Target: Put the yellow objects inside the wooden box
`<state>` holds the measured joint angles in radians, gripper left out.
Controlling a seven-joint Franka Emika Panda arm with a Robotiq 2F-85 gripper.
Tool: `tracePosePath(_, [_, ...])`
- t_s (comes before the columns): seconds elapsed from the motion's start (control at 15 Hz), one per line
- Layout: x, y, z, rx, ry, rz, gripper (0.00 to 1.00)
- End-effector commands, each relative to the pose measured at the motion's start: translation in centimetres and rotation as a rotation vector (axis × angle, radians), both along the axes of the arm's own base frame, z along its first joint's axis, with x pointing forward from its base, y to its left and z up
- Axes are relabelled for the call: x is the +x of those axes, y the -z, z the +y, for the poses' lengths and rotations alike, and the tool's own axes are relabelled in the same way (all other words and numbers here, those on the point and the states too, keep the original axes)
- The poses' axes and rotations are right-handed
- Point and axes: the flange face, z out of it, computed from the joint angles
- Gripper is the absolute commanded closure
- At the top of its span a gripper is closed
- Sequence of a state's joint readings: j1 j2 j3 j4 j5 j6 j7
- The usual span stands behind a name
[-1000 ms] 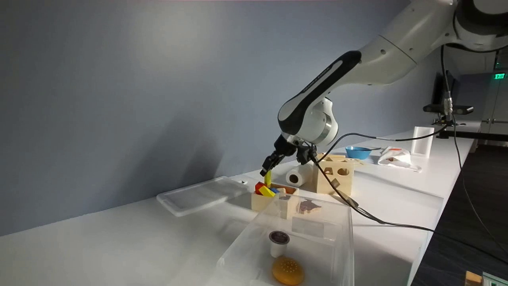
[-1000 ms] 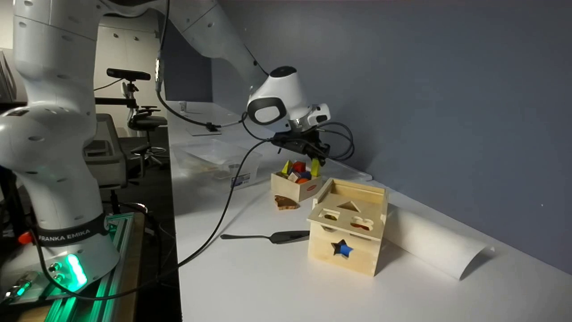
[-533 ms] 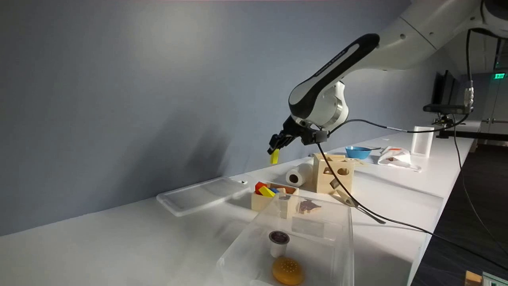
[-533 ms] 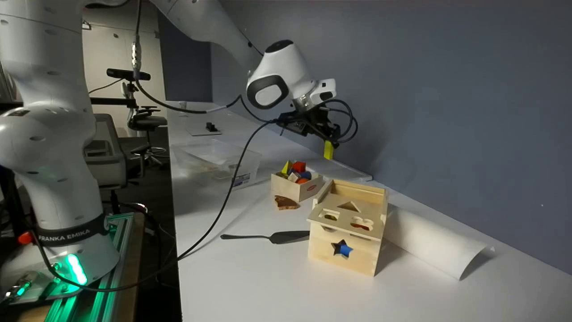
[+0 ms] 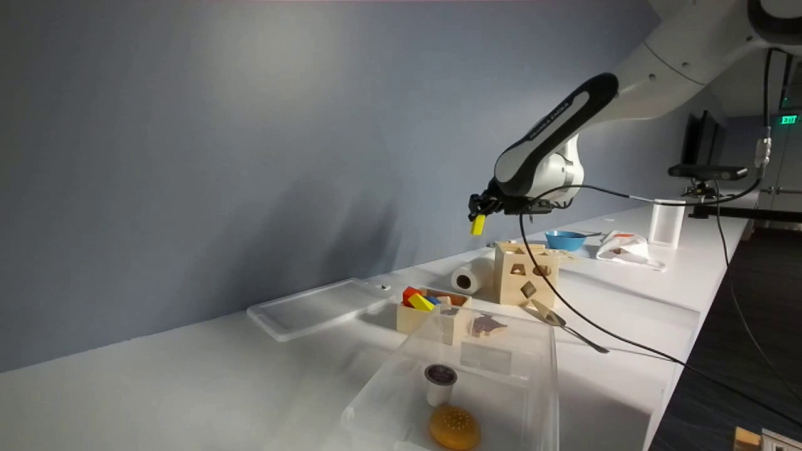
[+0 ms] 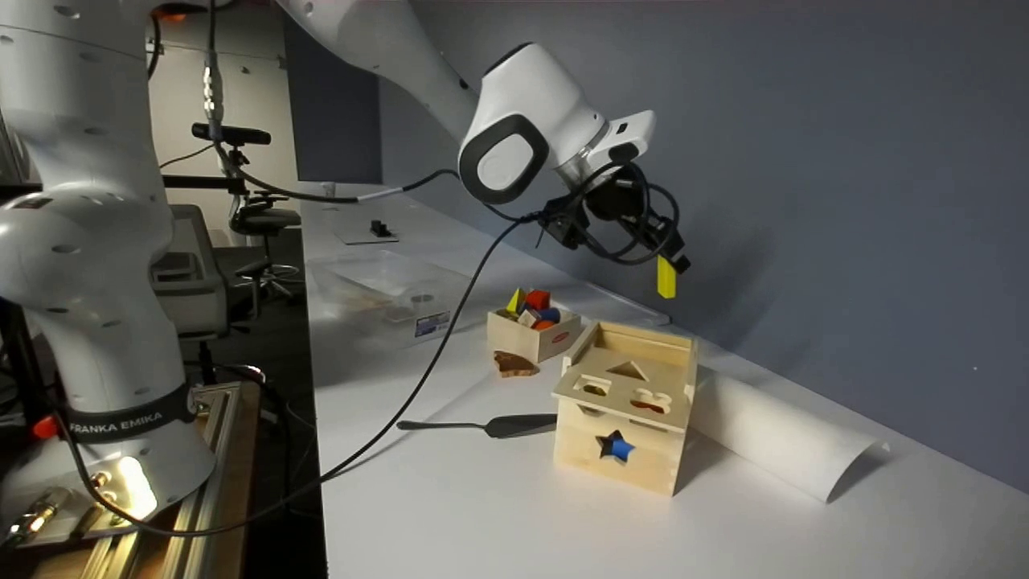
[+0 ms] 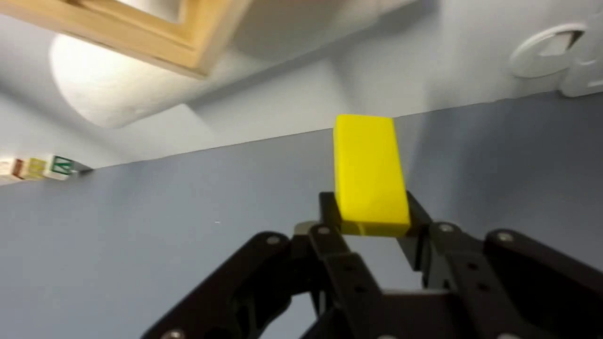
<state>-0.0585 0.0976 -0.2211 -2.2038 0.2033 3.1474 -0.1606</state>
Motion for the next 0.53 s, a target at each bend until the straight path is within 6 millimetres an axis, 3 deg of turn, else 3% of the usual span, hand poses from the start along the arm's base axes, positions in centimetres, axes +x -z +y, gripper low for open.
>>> tracePosePath(0.0, [-1.7,0.3,-4.2,-0.009,0.111,0.02,0.9])
tracePosePath(0.2, [-2.3,-0.3,-6.0,-0.005,0.172,0.042,0.9])
tracePosePath(0.47, [-2.4,-1.0,-4.4,0.009,0.18,0.077,0.9])
